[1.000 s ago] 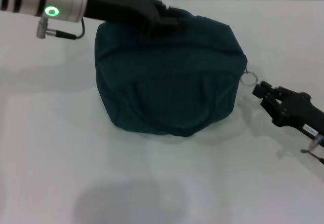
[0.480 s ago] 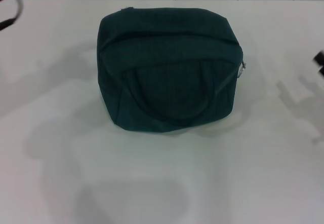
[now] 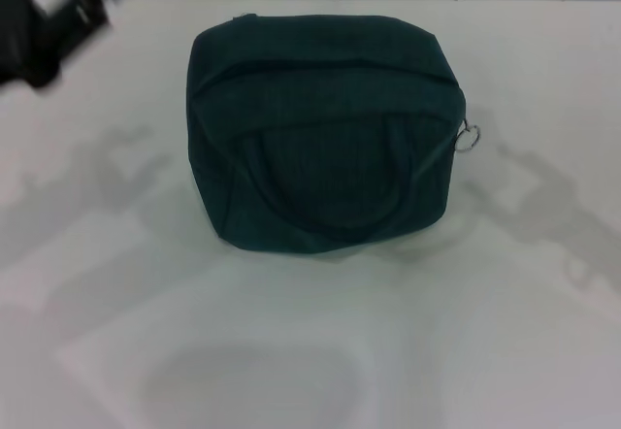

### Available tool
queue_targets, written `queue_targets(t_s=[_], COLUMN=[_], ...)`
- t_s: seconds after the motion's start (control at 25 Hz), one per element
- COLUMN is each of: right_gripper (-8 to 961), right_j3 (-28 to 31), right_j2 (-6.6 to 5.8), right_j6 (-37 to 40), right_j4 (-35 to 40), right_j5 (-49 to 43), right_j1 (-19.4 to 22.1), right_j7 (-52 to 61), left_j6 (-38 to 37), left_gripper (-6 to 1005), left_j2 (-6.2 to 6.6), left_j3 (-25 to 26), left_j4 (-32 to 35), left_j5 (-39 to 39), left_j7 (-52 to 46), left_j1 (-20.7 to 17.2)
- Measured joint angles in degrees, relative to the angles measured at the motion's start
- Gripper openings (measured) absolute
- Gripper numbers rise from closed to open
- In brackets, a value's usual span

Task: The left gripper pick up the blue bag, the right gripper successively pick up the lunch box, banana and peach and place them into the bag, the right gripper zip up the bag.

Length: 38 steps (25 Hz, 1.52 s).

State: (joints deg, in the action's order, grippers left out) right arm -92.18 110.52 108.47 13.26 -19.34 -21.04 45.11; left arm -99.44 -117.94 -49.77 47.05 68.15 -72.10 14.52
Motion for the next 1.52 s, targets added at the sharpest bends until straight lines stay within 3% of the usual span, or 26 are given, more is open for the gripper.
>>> queue_targets(t_s=[0.32, 0.36, 0.4, 0.52, 0.64, 0.72, 0.84, 0.96, 1.16, 1.32, 1.52], right_gripper=[703, 704, 704, 705, 705, 706, 706, 706, 707, 706, 707], right_j3=[0.30, 0.32, 0.32, 0.30, 0.31, 0.36, 0.40, 0.87, 7.70, 12.17, 13.72], right_j2=[-7.96, -9.84, -9.84, -11.37, -11.68, -11.45, -10.52, -9.62, -7.63, -6.54, -6.41], right_j6=[-4.37, -4.65, -4.65, -4.71, -5.49, -6.57, -8.62, -10.29, -10.50, -10.01, -9.92], right_j4=[8.33, 8.67, 8.67, 9.15, 10.12, 10.86, 12.51, 13.54, 14.86, 18.44, 21.67], right_j5=[-15.66, -20.93, -20.93, -28.97, -35.88, -38.56, -40.70, -42.94, -49.51, -53.53, -54.57], right_j1=[-8.41, -12.08, -12.08, -16.54, -19.82, -20.96, -21.15, -20.93, -19.68, -17.45, -15.47], right_j7=[17.91, 23.24, 23.24, 28.44, 31.38, 32.19, 32.75, 33.21, 33.43, 34.47, 35.91], left_j6=[-2.07, -3.36, -3.36, -4.33, -4.32, -4.27, -4.22, -4.21, -4.30, -4.32, -4.36], left_gripper=[515, 515, 518, 525, 533, 620, 750, 801, 885, 885, 886], left_j2=[-0.87, -0.88, -0.88, -0.85, -0.93, -0.93, -0.88, -0.88, -0.93, -0.97, -0.98], left_j3=[-0.34, -0.34, -0.34, -0.34, -0.29, -0.18, -0.06, -0.05, -0.06, -0.06, -0.32], left_j4=[-1.78, -2.01, -2.01, -2.27, -2.62, -3.21, -3.65, -3.71, -3.72, -3.73, -3.73], left_j5=[11.52, 13.41, 13.41, 14.54, 15.64, 16.73, 17.95, 18.35, 18.39, 18.43, 18.43], left_j7=[0.01, -0.31, -0.31, -1.02, -1.55, -1.59, -1.63, -2.08, -2.48, -2.70, -2.99], left_j1=[0.70, 1.45, 1.45, 2.12, 2.62, 3.25, 3.94, 4.13, 4.03, 3.94, 3.88])
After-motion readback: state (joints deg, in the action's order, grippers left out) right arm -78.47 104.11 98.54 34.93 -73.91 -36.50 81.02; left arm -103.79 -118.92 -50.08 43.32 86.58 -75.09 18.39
